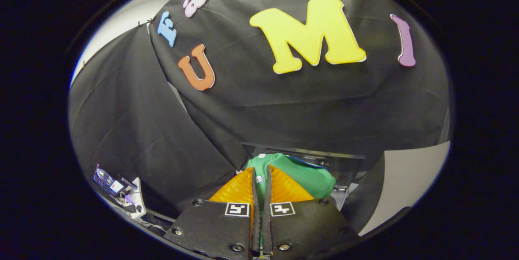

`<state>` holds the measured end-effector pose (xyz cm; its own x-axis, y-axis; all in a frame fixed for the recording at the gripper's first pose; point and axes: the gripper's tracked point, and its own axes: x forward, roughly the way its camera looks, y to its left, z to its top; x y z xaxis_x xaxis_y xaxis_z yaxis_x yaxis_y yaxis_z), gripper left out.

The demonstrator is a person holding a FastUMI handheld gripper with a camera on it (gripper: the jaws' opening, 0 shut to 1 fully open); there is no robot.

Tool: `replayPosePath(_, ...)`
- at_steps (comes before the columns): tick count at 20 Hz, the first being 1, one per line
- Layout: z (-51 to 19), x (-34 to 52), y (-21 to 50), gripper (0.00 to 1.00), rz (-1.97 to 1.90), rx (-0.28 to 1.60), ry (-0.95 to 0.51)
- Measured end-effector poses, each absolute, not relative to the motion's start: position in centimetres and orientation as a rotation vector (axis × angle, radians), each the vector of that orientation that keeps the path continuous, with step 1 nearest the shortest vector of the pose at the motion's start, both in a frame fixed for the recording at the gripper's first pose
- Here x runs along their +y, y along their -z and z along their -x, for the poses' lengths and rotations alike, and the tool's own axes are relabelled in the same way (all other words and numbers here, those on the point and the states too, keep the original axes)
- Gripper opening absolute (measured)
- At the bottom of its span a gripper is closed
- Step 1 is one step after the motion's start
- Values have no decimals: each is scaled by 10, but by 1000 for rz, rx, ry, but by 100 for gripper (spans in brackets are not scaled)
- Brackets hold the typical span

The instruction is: Put the clothes into the washing machine and then close the washing machine lid.

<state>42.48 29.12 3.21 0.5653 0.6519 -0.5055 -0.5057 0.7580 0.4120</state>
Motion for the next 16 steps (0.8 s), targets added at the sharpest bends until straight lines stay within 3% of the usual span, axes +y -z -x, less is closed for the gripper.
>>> replayPosePath(16,-436,331,204,6,-216,987,-494)
